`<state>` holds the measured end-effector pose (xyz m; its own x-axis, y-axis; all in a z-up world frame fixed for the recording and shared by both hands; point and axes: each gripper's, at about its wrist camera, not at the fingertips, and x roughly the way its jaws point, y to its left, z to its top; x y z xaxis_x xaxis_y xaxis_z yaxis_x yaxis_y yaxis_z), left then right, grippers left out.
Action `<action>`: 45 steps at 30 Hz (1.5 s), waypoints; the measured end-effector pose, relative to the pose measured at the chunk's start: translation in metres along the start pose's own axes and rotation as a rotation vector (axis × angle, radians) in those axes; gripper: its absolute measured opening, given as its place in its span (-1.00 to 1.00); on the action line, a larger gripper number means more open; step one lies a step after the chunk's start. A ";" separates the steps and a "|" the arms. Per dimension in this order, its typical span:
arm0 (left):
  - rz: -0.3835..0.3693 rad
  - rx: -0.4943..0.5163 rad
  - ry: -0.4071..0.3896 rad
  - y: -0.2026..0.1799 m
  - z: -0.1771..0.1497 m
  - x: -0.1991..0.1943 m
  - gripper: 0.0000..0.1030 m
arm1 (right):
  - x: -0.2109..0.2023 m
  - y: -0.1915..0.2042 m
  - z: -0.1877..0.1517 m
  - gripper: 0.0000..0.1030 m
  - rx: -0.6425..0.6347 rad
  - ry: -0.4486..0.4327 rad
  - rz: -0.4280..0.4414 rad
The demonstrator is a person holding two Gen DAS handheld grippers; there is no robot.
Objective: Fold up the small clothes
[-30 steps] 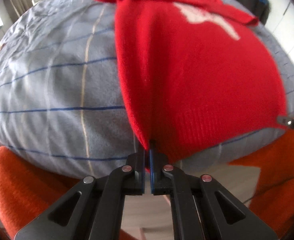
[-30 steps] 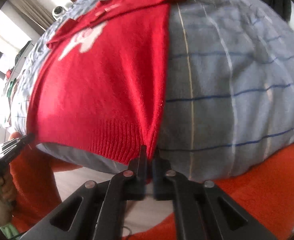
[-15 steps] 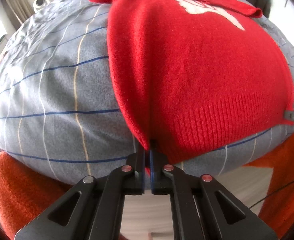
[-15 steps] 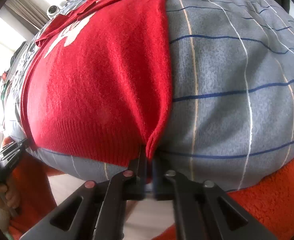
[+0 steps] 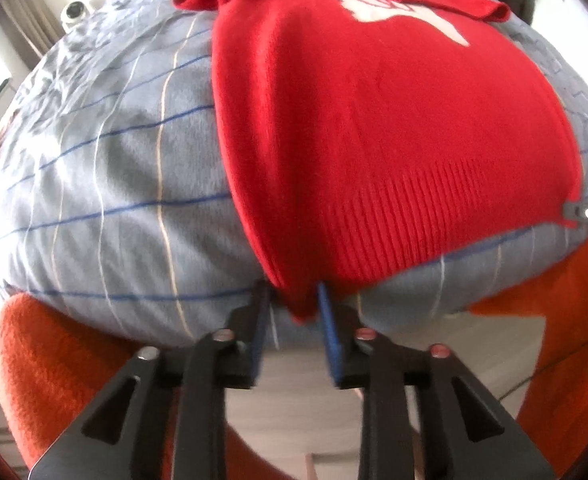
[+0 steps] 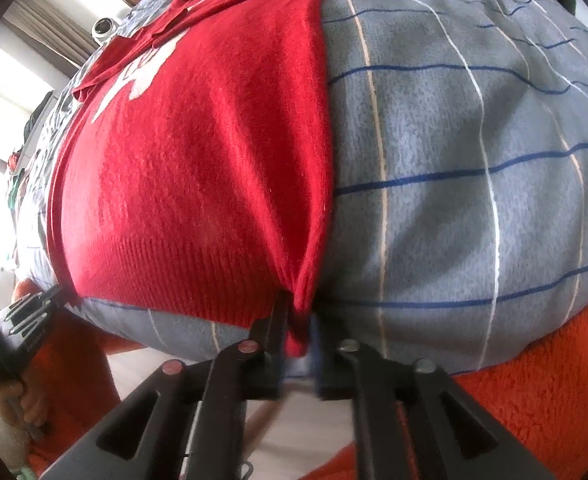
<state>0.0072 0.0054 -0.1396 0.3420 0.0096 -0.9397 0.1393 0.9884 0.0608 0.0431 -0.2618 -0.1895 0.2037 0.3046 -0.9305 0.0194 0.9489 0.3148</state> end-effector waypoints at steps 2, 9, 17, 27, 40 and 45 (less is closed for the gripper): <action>-0.013 0.005 0.026 -0.002 -0.009 -0.009 -0.37 | -0.002 -0.003 -0.002 -0.50 0.017 0.019 0.002; 0.056 -0.062 -0.149 0.024 0.002 -0.064 0.29 | -0.067 -0.020 0.000 -0.17 -0.041 -0.032 -0.153; 0.301 -0.402 -0.359 0.091 0.042 -0.043 0.42 | -0.144 0.047 0.105 0.02 -0.473 -0.397 -0.320; 0.368 -0.431 -0.286 0.114 0.018 -0.019 0.42 | 0.028 0.151 0.194 0.00 -0.833 -0.239 -0.140; 0.334 -0.440 -0.221 0.122 0.020 -0.002 0.42 | -0.144 -0.142 0.235 -0.88 0.060 -0.631 -0.318; 0.368 -0.414 -0.225 0.115 0.020 -0.002 0.42 | -0.159 -0.243 0.197 -0.88 0.264 -0.601 -0.370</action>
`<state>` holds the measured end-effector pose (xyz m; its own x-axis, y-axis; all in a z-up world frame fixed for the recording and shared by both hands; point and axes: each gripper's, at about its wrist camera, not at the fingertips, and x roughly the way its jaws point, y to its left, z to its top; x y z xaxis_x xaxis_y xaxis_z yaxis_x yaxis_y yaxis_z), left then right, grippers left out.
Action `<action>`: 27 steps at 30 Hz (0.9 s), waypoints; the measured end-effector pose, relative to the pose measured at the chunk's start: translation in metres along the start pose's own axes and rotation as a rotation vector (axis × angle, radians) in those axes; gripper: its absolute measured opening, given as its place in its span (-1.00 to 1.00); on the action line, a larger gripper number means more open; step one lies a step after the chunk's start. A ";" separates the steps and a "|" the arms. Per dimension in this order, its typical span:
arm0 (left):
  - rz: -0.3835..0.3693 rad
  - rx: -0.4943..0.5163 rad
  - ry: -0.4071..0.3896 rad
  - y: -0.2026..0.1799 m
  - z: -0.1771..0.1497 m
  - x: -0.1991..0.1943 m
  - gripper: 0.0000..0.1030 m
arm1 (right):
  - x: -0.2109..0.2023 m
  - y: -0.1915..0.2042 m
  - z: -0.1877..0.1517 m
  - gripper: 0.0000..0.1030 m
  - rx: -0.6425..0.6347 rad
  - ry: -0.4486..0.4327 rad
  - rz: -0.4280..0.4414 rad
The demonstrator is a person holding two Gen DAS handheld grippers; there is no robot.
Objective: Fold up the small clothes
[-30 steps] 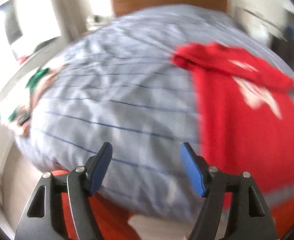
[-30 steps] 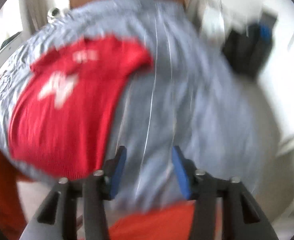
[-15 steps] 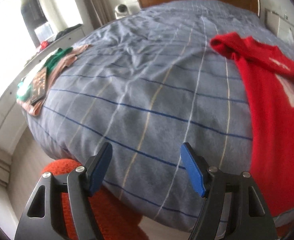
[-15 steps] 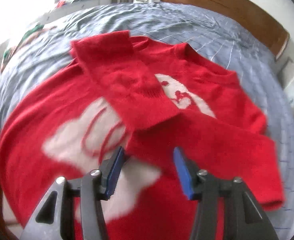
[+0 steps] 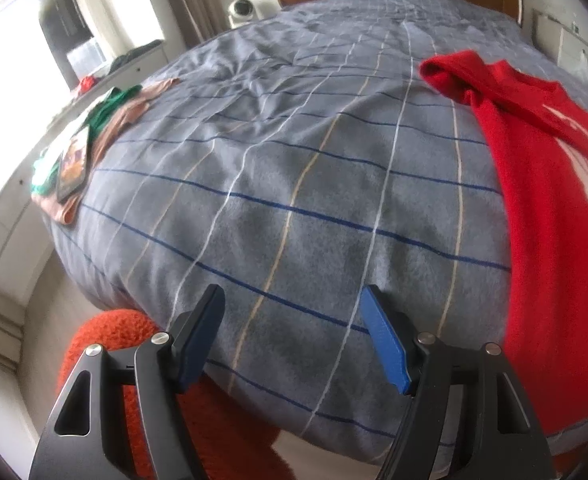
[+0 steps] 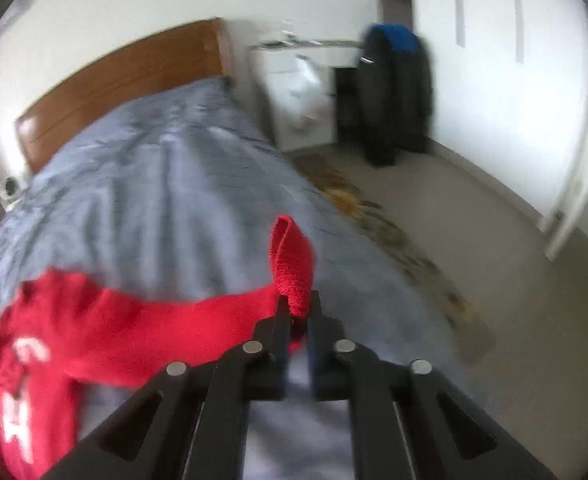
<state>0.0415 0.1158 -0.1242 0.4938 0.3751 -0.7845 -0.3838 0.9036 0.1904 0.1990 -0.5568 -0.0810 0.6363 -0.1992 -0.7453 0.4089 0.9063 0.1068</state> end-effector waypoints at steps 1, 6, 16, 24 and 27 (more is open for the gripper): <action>0.006 0.006 -0.002 -0.001 -0.001 0.000 0.42 | 0.004 -0.007 -0.006 -0.88 0.019 0.016 0.001; 0.025 0.019 -0.009 -0.002 -0.002 -0.002 0.42 | 0.024 -0.046 -0.042 -0.88 0.181 0.086 0.053; 0.020 0.023 -0.004 -0.002 -0.003 -0.001 0.42 | 0.030 -0.074 -0.057 -0.90 0.298 0.122 0.097; 0.007 0.017 0.017 -0.002 -0.002 0.004 0.57 | -0.005 -0.093 -0.053 -0.57 0.364 0.050 0.039; 0.027 0.040 0.000 -0.008 -0.002 0.001 0.75 | -0.020 -0.081 -0.041 -0.51 0.290 0.001 0.064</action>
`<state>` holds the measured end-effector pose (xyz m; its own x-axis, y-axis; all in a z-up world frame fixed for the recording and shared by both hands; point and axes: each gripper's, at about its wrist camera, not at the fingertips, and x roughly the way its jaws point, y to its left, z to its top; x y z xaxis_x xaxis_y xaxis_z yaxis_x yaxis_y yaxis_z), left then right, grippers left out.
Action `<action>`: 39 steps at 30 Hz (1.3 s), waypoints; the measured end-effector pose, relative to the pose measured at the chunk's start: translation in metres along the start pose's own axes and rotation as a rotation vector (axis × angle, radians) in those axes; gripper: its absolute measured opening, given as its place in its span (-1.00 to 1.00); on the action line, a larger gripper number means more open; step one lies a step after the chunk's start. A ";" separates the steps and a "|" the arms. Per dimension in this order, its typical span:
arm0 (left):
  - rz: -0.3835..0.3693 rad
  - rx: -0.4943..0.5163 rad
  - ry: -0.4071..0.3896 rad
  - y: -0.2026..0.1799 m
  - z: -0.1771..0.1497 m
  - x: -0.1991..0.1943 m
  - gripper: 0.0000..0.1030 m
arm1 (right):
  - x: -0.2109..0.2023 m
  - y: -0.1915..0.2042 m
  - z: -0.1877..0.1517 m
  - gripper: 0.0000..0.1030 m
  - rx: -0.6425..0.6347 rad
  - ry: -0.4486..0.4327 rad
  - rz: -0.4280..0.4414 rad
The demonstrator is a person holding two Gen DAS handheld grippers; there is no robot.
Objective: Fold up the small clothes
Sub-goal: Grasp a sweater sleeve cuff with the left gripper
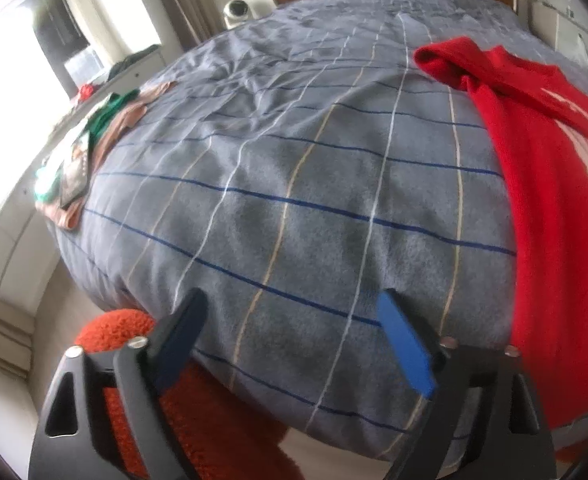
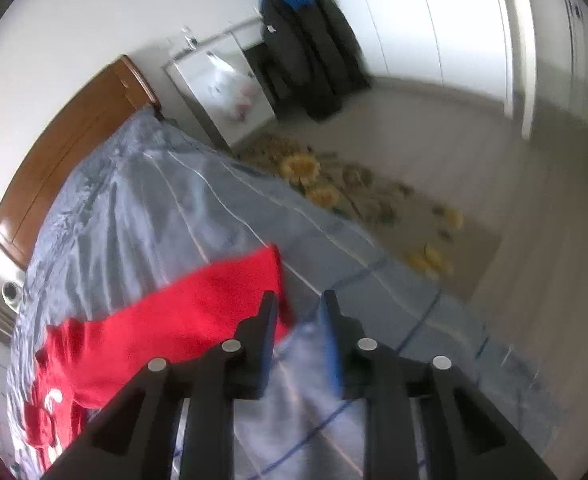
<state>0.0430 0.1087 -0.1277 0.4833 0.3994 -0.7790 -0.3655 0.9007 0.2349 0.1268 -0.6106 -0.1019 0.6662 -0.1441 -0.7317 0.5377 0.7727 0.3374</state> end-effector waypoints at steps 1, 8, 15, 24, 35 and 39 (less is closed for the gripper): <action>0.002 0.011 -0.008 -0.002 0.000 -0.002 0.75 | 0.000 0.006 0.001 -0.48 -0.026 0.008 0.036; -0.174 0.253 -0.214 -0.023 0.044 -0.074 0.81 | 0.043 -0.002 -0.021 -0.25 0.014 0.182 0.126; -0.316 0.752 -0.431 -0.145 0.123 -0.101 1.00 | -0.031 0.022 -0.049 -0.07 -0.155 0.078 0.158; -0.341 0.930 -0.216 -0.265 0.147 -0.009 0.51 | -0.080 0.053 -0.142 0.14 -0.243 0.061 0.273; -0.452 0.812 -0.187 -0.264 0.158 -0.001 -0.96 | -0.084 0.057 -0.162 0.15 -0.267 0.044 0.245; -0.528 0.429 -0.201 -0.179 0.200 -0.014 -0.96 | -0.083 0.056 -0.162 0.15 -0.256 0.043 0.245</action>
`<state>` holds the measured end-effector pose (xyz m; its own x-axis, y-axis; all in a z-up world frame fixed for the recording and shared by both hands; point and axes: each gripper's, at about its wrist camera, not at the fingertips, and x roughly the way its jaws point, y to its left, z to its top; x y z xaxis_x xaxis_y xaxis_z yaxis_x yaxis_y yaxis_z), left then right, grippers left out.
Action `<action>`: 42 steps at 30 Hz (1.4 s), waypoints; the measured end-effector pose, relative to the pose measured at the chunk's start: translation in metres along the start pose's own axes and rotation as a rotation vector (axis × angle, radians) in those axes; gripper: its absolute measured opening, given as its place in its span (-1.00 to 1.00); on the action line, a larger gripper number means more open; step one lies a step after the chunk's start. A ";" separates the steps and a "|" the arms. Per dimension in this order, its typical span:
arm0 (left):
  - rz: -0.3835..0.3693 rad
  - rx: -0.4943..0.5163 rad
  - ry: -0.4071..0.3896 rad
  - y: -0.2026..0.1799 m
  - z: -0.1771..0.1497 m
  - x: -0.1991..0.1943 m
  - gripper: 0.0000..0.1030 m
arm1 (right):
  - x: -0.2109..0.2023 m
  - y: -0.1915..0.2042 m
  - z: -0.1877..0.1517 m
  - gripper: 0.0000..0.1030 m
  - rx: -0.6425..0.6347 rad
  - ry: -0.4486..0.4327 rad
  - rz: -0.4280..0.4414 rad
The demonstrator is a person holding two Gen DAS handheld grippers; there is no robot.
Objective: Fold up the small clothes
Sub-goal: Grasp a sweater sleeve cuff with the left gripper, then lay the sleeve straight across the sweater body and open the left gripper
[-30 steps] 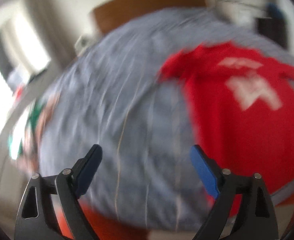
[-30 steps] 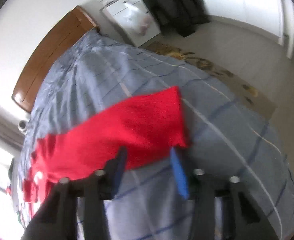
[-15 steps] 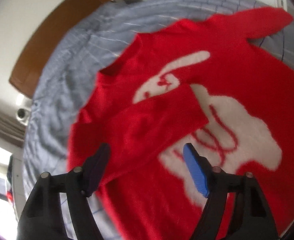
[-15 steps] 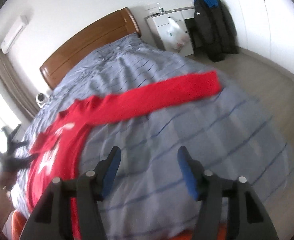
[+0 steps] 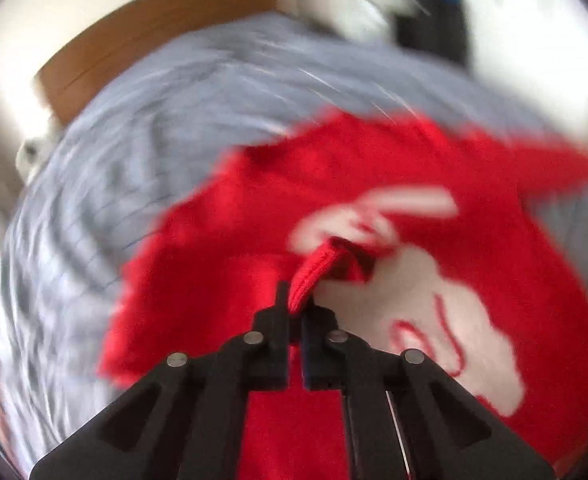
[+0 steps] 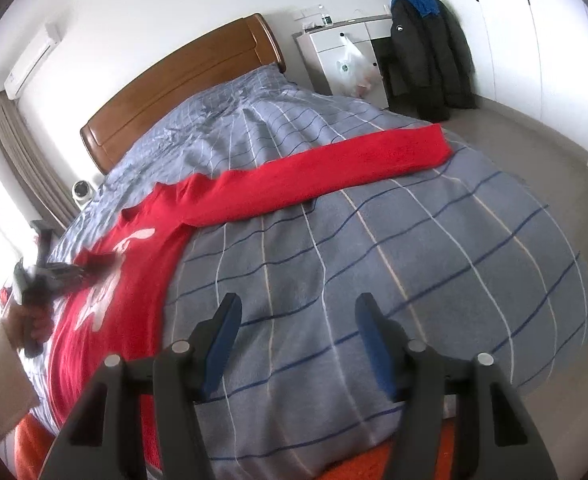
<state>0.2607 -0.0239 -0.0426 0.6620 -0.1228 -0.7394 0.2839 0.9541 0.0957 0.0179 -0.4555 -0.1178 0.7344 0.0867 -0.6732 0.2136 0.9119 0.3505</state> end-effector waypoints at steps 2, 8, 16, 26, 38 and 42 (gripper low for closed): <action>0.060 -0.173 -0.035 0.056 -0.004 -0.024 -0.96 | 0.000 -0.001 0.000 0.15 0.005 0.001 0.002; 0.442 -0.621 -0.029 0.223 -0.054 -0.071 -0.96 | 0.001 -0.006 0.000 0.15 0.028 -0.004 0.011; 0.587 -0.859 0.108 0.286 -0.138 -0.060 -0.96 | 0.002 -0.003 -0.001 0.15 0.025 0.011 -0.001; 0.608 -0.875 0.225 0.285 -0.191 -0.023 -0.96 | 0.008 -0.007 -0.001 0.15 0.041 0.038 -0.015; 0.647 -0.780 0.181 0.267 -0.207 -0.057 0.60 | 0.002 -0.016 -0.003 0.24 0.097 0.012 -0.045; 0.485 -0.729 0.136 0.220 -0.215 -0.092 0.62 | -0.004 -0.021 -0.002 0.28 0.126 -0.016 -0.045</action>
<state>0.1129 0.2563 -0.0972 0.4931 0.3294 -0.8052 -0.5496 0.8354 0.0051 0.0091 -0.4742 -0.1241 0.7320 0.0394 -0.6801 0.3254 0.8569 0.3999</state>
